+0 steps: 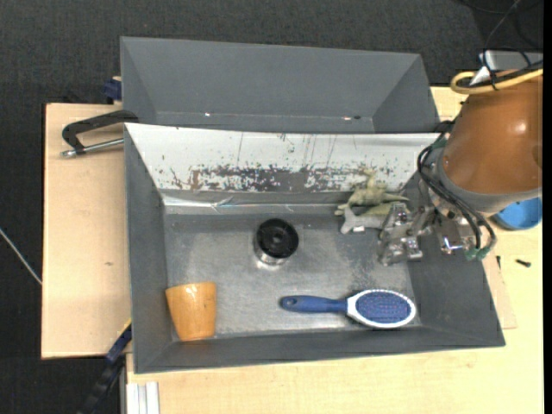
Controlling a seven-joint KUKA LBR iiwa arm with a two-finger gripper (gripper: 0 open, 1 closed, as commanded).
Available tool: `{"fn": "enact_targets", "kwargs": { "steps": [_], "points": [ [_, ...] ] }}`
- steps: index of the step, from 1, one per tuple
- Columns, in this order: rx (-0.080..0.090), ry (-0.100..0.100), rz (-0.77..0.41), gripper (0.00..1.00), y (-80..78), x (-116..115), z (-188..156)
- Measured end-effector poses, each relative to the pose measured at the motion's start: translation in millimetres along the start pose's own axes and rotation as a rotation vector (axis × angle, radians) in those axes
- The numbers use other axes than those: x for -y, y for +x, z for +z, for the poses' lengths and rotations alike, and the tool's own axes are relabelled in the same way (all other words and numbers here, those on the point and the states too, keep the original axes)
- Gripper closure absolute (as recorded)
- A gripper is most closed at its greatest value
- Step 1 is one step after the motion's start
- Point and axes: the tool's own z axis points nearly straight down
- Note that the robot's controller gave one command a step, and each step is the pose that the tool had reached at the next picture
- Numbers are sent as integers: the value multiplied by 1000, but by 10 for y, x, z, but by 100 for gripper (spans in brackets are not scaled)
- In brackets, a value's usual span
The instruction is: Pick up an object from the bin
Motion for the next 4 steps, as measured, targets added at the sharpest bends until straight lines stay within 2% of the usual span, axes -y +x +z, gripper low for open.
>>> {"fn": "enact_targets", "kwargs": {
  "steps": [1,2,3,4],
  "points": [
    [-7,-2,1,0,13,-6,32],
    [-18,-5,-155,0,77,-61,1470],
    [-15,-4,-156,100,85,-56,1469],
    [1,4,-266,100,-261,770,94]
  ]
}}
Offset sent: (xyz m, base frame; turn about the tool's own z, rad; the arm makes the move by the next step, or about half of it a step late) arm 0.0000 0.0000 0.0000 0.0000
